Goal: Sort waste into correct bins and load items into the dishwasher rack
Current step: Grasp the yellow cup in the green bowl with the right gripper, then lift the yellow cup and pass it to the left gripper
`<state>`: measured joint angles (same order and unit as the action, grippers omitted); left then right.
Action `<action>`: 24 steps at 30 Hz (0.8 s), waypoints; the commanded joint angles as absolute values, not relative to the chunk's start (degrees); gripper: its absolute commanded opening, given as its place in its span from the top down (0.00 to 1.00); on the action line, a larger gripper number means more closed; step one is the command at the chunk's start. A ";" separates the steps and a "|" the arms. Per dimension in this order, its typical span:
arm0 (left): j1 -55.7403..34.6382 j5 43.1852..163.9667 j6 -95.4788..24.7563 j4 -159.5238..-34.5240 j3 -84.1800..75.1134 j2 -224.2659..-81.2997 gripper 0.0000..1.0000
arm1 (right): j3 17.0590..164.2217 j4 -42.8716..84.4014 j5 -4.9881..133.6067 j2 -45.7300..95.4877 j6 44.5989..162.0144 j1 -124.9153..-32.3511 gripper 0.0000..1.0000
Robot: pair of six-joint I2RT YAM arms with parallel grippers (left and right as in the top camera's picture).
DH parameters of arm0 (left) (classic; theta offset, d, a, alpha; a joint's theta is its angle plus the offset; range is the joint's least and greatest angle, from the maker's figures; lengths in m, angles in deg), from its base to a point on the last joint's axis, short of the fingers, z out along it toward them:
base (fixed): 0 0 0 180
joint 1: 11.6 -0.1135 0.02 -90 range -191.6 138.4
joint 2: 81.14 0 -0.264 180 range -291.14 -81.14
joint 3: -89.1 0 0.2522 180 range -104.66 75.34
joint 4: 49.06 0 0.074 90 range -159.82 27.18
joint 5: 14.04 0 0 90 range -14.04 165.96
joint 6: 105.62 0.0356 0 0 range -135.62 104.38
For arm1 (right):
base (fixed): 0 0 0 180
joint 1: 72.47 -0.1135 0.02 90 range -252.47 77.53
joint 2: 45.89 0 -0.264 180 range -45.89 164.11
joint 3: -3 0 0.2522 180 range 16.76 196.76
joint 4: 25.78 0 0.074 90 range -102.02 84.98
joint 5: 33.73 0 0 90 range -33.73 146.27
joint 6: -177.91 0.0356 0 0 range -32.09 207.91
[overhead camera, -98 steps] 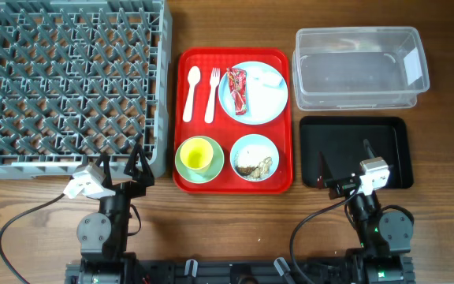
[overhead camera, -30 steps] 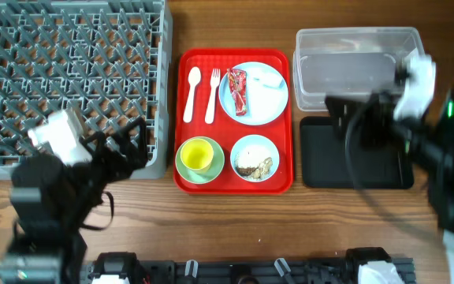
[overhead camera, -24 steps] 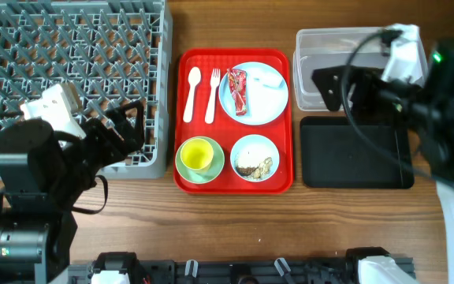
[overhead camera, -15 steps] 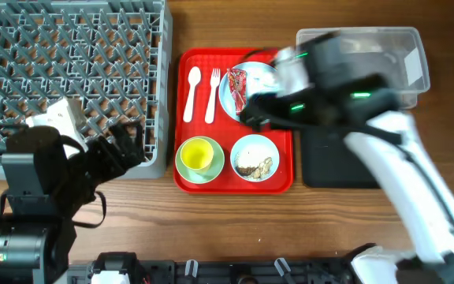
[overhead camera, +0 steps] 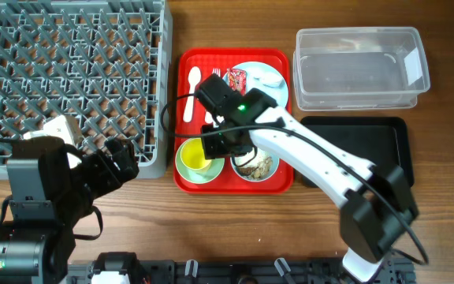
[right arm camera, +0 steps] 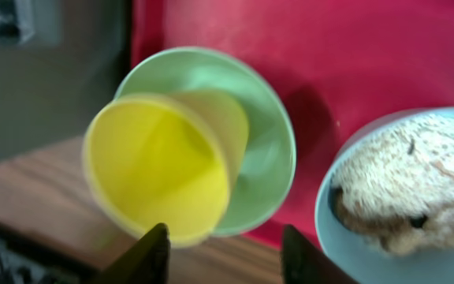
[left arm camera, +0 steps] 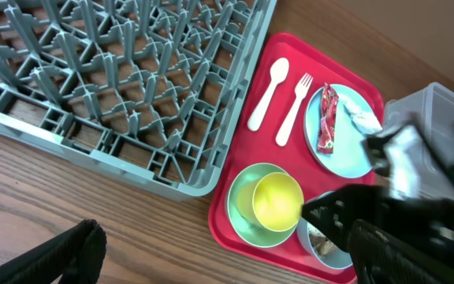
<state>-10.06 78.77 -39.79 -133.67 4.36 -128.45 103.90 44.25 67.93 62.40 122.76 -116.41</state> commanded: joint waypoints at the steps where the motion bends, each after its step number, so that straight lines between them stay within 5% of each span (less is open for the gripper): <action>1: -10.10 77.76 -38.32 -133.82 3.31 -128.16 0.00 | 104.40 43.66 67.21 67.55 126.02 -116.35 0.74; 8: -10.10 77.76 -38.32 -133.84 3.31 -128.16 0.00 | 104.40 42.48 69.54 68.87 125.40 -116.33 0.77; 11: -10.10 77.76 -38.32 -133.84 3.31 -128.16 0.00 | 104.42 42.22 68.95 68.91 125.45 -116.33 0.96; 19: -10.10 77.89 -38.45 -134.15 3.31 -128.16 0.00 | 104.68 42.50 69.85 57.02 122.30 -110.86 0.96; 24: -10.12 97.54 -35.72 -129.40 3.31 -130.22 0.00 | 104.68 38.65 83.20 45.00 114.24 -101.20 0.96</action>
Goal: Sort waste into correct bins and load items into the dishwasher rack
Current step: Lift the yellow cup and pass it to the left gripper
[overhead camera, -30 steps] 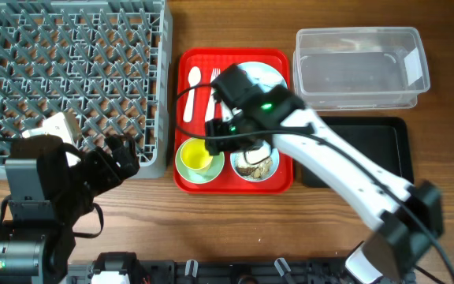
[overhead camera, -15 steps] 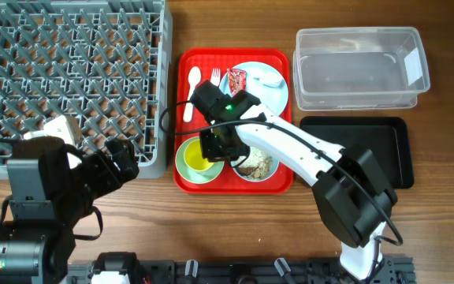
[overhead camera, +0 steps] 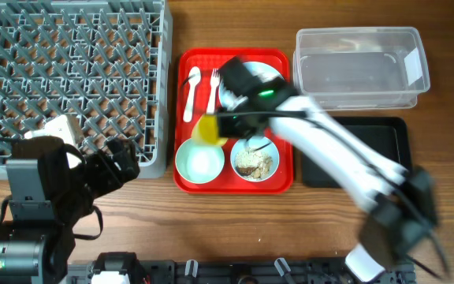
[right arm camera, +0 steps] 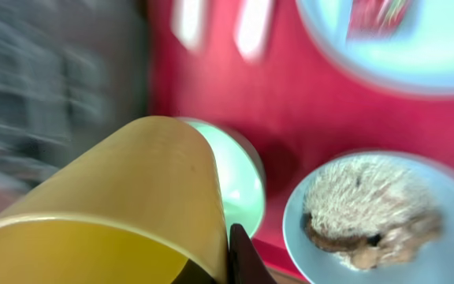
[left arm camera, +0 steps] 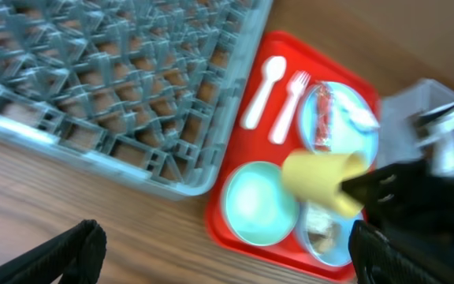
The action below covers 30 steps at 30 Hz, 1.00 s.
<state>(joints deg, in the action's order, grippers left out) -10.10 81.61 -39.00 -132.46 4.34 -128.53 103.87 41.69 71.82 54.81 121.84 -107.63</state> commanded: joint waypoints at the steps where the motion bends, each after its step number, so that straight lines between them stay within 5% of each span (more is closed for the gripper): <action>1: -10.12 101.54 -35.48 -128.27 3.31 -130.87 0.00 | 104.68 37.41 86.96 43.23 112.62 -99.41 0.96; 7: -12.14 135.29 -35.57 -118.50 3.31 -136.82 0.10 | 104.68 35.81 99.60 35.71 105.82 -91.80 0.96; 12: -19.13 166.39 -37.97 -106.37 3.31 -141.14 0.08 | 104.68 33.65 111.01 33.39 103.02 -90.56 0.96; 15: -20.05 166.35 -40.97 -106.08 3.34 -142.96 0.00 | 104.66 30.52 116.91 33.39 102.89 -91.28 0.96; 30: -16.20 166.33 -41.60 -106.11 3.34 -143.11 0.08 | 104.62 22.42 119.03 33.65 103.11 -102.01 0.96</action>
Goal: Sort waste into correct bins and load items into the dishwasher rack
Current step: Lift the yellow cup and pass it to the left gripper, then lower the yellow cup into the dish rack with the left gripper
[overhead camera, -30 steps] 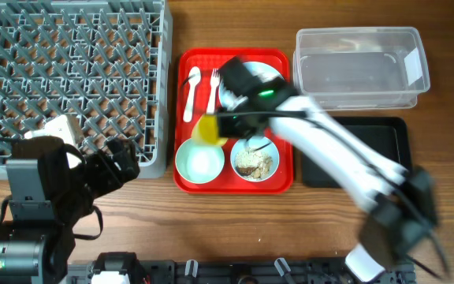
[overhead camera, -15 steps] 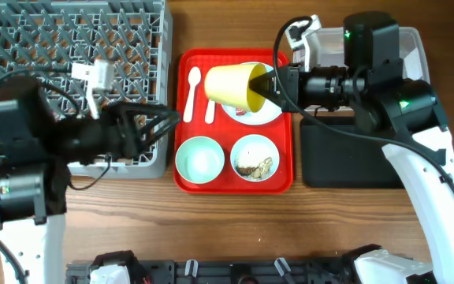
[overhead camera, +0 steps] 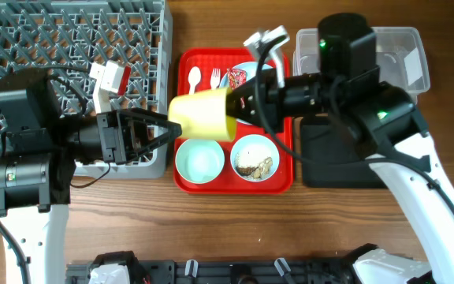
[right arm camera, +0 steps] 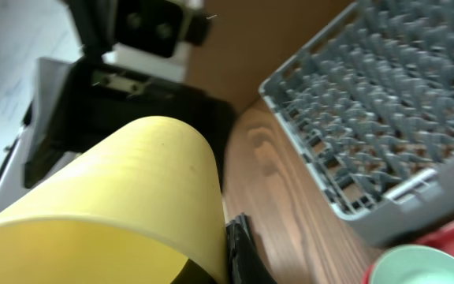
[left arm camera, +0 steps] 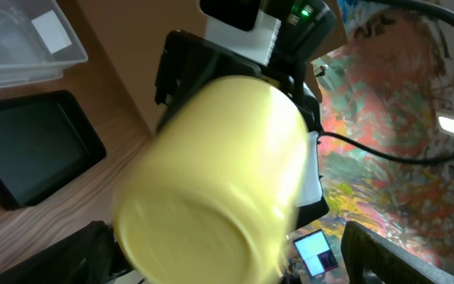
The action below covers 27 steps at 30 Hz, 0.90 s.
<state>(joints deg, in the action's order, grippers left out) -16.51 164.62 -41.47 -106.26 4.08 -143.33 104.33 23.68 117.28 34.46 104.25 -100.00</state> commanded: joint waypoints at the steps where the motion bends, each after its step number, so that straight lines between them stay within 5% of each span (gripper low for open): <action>1: -16.20 166.33 -41.62 -106.11 3.34 -143.11 0.11 | 104.62 22.28 118.31 33.76 103.13 -102.49 0.96; 6: -16.20 166.33 -43.22 -106.56 3.34 -143.07 0.13 | 104.62 22.24 116.43 34.44 103.37 -104.24 0.96; 10: -16.20 166.33 -43.35 -107.26 3.34 -142.96 0.24 | 104.62 22.22 114.15 35.23 103.35 -104.92 0.96; 19: -16.20 166.33 -43.31 -108.29 3.34 -141.47 0.12 | 104.62 20.36 109.83 35.25 105.01 -104.87 0.96; 27: -16.20 166.33 -43.07 -108.25 3.31 -141.23 0.33 | 104.62 20.58 110.83 35.25 105.03 -104.87 0.96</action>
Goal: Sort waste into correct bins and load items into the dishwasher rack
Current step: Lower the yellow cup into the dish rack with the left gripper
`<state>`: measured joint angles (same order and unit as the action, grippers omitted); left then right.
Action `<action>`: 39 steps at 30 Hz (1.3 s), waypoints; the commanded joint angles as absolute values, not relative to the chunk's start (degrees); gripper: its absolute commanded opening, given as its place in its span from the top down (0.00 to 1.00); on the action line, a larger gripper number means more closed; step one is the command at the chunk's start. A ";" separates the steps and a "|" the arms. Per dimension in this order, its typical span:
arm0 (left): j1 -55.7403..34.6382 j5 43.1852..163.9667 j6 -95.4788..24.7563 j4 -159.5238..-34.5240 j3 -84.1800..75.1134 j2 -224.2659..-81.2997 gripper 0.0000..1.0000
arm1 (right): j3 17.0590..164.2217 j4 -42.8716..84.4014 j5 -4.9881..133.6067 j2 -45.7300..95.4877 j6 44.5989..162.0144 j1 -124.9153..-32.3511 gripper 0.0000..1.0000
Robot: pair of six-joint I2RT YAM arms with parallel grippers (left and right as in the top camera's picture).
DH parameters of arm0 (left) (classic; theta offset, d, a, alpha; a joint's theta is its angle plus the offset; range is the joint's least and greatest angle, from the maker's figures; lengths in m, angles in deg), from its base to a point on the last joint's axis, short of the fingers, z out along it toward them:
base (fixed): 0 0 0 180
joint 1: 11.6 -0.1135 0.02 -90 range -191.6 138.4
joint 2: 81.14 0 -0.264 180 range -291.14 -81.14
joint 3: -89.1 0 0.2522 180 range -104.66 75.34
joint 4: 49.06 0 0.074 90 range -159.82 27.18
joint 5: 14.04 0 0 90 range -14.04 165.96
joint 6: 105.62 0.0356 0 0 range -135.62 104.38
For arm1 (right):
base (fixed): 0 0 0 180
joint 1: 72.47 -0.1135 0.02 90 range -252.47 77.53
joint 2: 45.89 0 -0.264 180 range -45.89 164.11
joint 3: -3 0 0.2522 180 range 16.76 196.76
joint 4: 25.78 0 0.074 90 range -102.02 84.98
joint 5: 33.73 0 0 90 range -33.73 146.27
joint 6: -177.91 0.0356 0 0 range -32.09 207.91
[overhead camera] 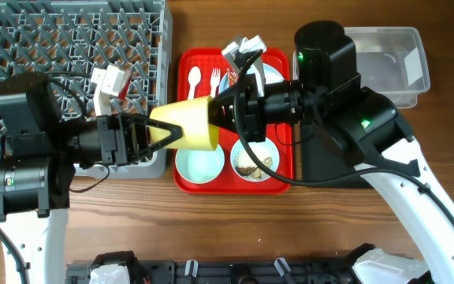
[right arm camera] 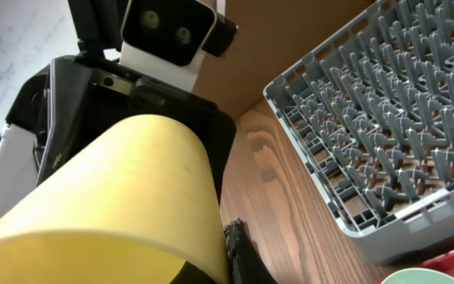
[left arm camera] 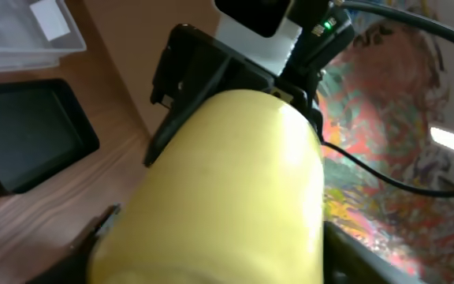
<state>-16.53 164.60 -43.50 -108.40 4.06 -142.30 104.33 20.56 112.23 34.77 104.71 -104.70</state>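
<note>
A yellow cup [overhead camera: 187,125] hangs on its side above the table between both arms, over the left edge of the red tray [overhead camera: 189,61]. My right gripper [overhead camera: 225,118] is shut on its rim, one finger [right arm camera: 239,254] showing beside the cup wall [right arm camera: 117,197]. My left gripper [overhead camera: 162,132] is open, its fingers on either side of the cup's closed end [left arm camera: 211,197]. The grey dishwasher rack [overhead camera: 69,47] lies at the back left with nothing in it.
On the tray are a green bowl [overhead camera: 199,164], a bowl with food scraps [overhead camera: 252,162], a white spoon [overhead camera: 195,77], a fork [overhead camera: 214,77] and a plate with a red wrapper [overhead camera: 233,77]. A clear bin [overhead camera: 404,63] and a black tray [overhead camera: 315,170] lie to the right.
The right gripper has carried the cup a little further left, and its closed end now sits between the left gripper's fingers instead of just short of them.
The yellow cup first stood in the green bowl with the right gripper at its rim. Then the right gripper held it lifted over the tray. Both arms then rose and faced each other, and now the cup's base is between the left fingers.
</note>
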 commanded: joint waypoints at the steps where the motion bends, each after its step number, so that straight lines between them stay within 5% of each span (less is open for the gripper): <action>1: -16.20 166.35 -43.07 -108.25 3.34 -141.23 0.35 | 104.62 20.58 111.71 35.25 105.01 -104.87 0.96; 6: -16.20 166.33 -43.07 -108.23 3.34 -141.23 0.40 | 104.62 20.58 112.80 35.25 104.79 -104.87 0.92; 9: -16.20 166.33 -43.07 -108.23 3.34 -141.23 0.48 | 104.62 20.58 112.60 35.25 104.55 -104.87 0.70; 18: -16.27 166.33 -43.07 -107.00 3.31 -141.12 0.56 | 104.62 21.37 108.97 35.01 104.18 -103.58 0.38; 24: -19.00 161.21 -42.87 -102.83 3.31 -141.14 0.60 | 104.62 28.84 104.71 31.45 100.90 -93.24 0.32; 29: -21.91 148.60 -39.18 -104.71 3.31 -141.12 0.61 | 104.62 34.68 105.11 26.97 100.12 -87.61 0.30; 37: -21.95 93.15 -30.83 -124.84 3.31 -141.25 0.67 | 104.38 46.81 101.74 25.61 99.61 -89.20 0.28; 39: -21.95 87.03 -30.89 -127.85 3.31 -141.49 0.69 | 104.36 49.17 99.47 26.40 99.48 -90.69 0.28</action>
<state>-21.64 113.39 -33.97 -124.38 3.82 -141.60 104.33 46.89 103.86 25.04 100.55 -88.63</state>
